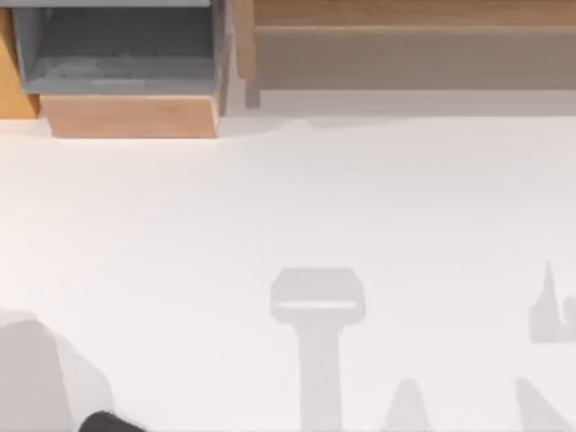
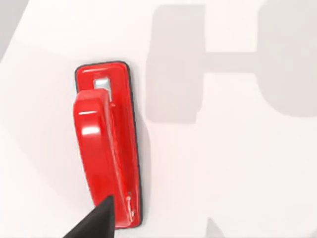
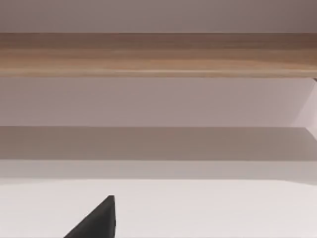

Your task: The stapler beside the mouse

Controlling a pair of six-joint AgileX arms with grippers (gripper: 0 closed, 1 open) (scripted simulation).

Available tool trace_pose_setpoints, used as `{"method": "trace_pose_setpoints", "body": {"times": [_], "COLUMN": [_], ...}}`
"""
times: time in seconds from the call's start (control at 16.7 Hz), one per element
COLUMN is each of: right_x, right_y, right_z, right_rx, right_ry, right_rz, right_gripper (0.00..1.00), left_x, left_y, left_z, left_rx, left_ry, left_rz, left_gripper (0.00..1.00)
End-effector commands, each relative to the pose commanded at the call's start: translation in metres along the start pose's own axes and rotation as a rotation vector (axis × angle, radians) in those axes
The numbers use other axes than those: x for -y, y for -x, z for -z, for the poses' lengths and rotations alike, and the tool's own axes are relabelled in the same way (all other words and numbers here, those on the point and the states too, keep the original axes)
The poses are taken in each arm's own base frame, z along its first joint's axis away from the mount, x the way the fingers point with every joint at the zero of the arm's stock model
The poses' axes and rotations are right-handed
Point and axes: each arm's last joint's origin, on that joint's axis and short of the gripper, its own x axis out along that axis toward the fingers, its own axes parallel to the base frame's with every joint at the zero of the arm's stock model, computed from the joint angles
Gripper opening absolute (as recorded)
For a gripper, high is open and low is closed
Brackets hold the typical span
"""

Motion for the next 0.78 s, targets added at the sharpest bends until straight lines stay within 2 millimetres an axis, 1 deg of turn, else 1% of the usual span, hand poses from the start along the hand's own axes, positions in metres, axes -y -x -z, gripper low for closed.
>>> {"method": "trace_pose_setpoints", "body": {"times": [0.18,0.3,0.42,0.54,0.78], "right_x": [0.000,0.000,0.000,0.000,0.000], "right_y": [0.000,0.000,0.000,0.000,0.000], "right_z": [0.000,0.000,0.000,0.000,0.000], "right_rx": [0.000,0.000,0.000,0.000,0.000], "right_ry": [0.000,0.000,0.000,0.000,0.000], "right_rz": [0.000,0.000,0.000,0.000,0.000], "right_gripper": [1.00,1.00,1.00,1.00,1.00], "left_x": [-0.029,-0.045,-0.058,-0.064,-0.065], "left_y": [-0.025,-0.039,-0.050,-0.056,-0.056], "left_z": [-0.023,-0.032,-0.038,-0.041,-0.041], "left_rx": [-0.178,-0.261,-0.317,-0.344,-0.346], "left_ry": [0.065,0.100,0.125,0.137,0.139], "left_rz": [-0.001,0.004,0.010,0.013,0.014], "left_gripper": [1.00,1.00,1.00,1.00,1.00]}}
